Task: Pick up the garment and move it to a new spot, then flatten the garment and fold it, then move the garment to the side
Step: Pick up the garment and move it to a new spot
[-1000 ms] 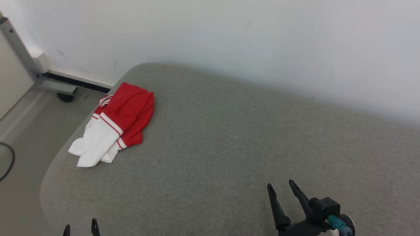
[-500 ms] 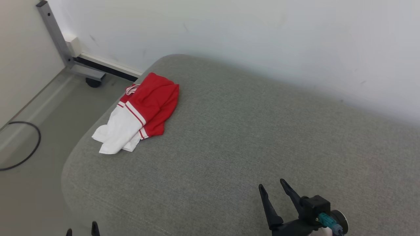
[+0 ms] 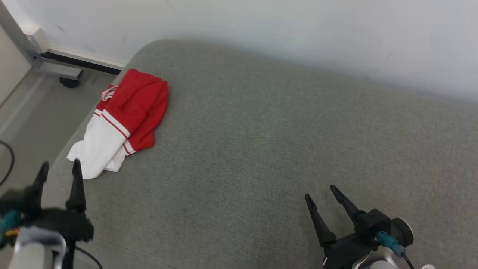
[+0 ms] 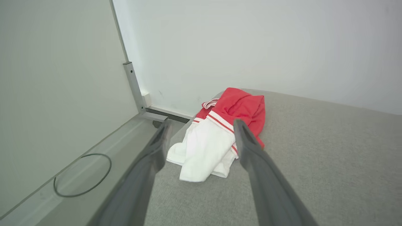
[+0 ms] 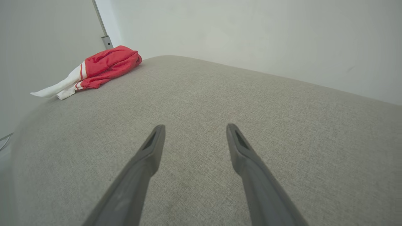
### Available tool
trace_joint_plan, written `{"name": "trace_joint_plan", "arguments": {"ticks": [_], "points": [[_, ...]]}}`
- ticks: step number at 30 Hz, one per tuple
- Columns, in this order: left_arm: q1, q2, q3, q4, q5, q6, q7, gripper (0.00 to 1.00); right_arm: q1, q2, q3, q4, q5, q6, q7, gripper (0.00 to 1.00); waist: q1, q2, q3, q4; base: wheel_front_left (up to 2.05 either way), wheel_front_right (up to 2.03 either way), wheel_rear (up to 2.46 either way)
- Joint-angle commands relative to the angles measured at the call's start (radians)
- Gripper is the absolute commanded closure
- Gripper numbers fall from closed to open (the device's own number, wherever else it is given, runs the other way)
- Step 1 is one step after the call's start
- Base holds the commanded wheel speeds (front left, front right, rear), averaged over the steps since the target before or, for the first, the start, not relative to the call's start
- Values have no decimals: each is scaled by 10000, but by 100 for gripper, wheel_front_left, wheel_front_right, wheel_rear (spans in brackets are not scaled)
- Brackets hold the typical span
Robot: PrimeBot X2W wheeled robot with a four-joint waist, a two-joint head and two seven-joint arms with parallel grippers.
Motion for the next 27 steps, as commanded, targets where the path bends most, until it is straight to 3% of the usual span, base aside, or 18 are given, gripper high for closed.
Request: {"name": "trace_joint_plan", "arguments": {"ticks": [1, 8, 16, 26, 27], "points": [[-562, 309, -285, 277, -235, 8, 235, 0, -175, -88, 102, -158, 36, -25, -1, 0, -1, -1, 565, -503, 0, 0, 0], [-2652, 1539, -1978, 1593, -2141, 5, 1668, 0, -949, -716, 577, -1067, 85, -25, -1, 0, -1, -1, 1744, -1331, 0, 0, 0], [-3253, 2135, -2895, 2397, -3960, 6, 2834, 0, -1519, -1188, 687, -1902, 229, -25, -1, 0, -1, -1, 2654, -1960, 0, 0, 0], [-3956, 1946, -2885, 4520, -4162, 330, 2527, 0, -1638, -1618, 316, -2422, 163, -25, -2, 0, -1, -1, 3387, -2189, 0, 0, 0], [-4055, 1877, -2951, 4915, -4069, 461, 2390, 34, -1628, -1591, 317, -2379, 175, -25, -1, 0, -1, -1, 3344, -2175, 0, 0, 0]]}}
